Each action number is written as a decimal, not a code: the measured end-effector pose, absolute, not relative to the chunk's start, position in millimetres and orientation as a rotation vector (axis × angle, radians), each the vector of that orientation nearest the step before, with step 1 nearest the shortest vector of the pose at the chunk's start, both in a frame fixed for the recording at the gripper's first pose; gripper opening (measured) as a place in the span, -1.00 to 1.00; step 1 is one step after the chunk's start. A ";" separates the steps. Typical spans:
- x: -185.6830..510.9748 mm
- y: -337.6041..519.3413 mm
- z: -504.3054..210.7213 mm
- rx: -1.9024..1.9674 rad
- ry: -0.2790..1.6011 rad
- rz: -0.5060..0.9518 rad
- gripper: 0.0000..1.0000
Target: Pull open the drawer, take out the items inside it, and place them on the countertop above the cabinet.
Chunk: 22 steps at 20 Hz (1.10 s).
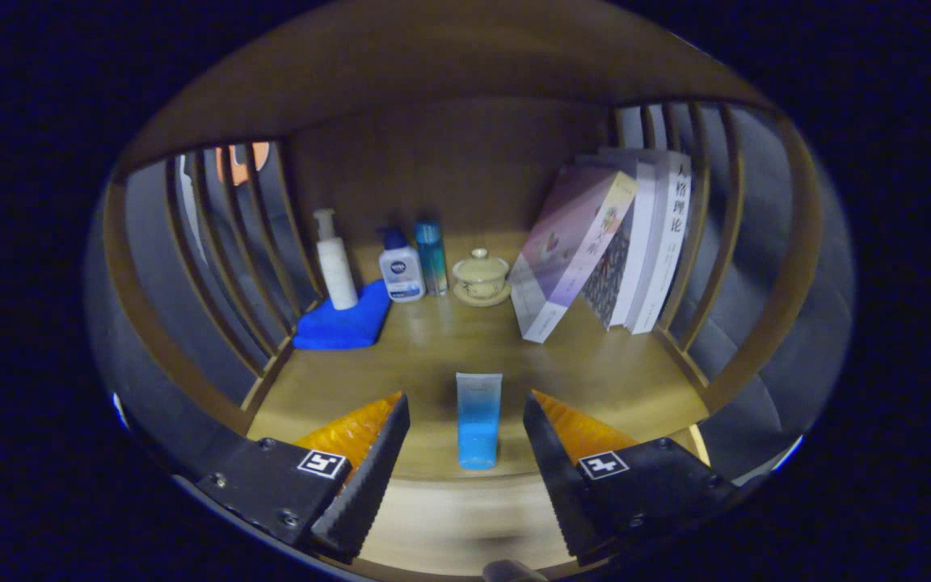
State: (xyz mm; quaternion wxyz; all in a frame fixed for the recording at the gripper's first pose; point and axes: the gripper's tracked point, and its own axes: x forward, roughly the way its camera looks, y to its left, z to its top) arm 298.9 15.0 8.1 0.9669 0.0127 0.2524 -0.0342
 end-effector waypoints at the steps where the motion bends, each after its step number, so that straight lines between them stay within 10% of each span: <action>1: 297.6 15.5 14.1 0.026 0.467 -0.064 0.81; 12: 141.2 19.6 71.8 -0.011 0.015 -0.030 0.95; 22: 55.9 21.4 -14.9 -0.143 -0.070 -0.058 0.97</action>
